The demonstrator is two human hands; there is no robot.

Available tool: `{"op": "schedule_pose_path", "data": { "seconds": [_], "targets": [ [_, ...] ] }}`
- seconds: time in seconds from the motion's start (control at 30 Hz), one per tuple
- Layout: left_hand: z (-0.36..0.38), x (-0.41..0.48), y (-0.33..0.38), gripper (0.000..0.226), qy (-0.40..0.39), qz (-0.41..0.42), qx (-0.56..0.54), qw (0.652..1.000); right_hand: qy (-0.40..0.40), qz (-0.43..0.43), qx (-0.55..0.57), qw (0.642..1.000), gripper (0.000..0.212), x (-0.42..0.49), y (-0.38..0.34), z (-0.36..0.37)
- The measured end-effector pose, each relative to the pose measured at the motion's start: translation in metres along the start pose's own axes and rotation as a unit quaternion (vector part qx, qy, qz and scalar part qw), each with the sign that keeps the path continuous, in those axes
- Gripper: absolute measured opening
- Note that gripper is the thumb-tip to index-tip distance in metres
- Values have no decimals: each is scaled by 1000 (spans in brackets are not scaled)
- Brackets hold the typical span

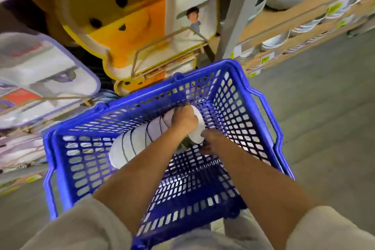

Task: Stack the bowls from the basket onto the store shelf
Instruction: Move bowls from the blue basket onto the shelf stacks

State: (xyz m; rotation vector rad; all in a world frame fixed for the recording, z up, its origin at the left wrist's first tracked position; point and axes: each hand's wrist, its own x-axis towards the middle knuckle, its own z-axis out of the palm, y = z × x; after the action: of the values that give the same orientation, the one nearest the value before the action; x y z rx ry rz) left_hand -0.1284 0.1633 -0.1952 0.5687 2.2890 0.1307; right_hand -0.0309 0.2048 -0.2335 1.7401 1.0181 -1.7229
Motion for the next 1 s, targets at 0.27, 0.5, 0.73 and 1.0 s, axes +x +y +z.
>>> {"op": "schedule_pose_path", "data": {
  "seconds": [0.27, 0.5, 0.73, 1.0],
  "targets": [
    [21, 9, 0, 58, 75, -3, -7, 997, -10, 1, 67, 998, 35, 32, 2, 11],
    [14, -1, -14, 71, 77, 9, -62, 995, -4, -18, 16, 1000, 35, 18, -2, 6],
    [-8, -28, -13, 69, 102, 32, -124, 987, -9, -63, -20, 998, 34, -19, -14, -18],
    [-24, -81, -15, 59, 164, -14, -349, 923, -11, -118, 18, 993, 36, -85, -21, -32]
  ]
}}
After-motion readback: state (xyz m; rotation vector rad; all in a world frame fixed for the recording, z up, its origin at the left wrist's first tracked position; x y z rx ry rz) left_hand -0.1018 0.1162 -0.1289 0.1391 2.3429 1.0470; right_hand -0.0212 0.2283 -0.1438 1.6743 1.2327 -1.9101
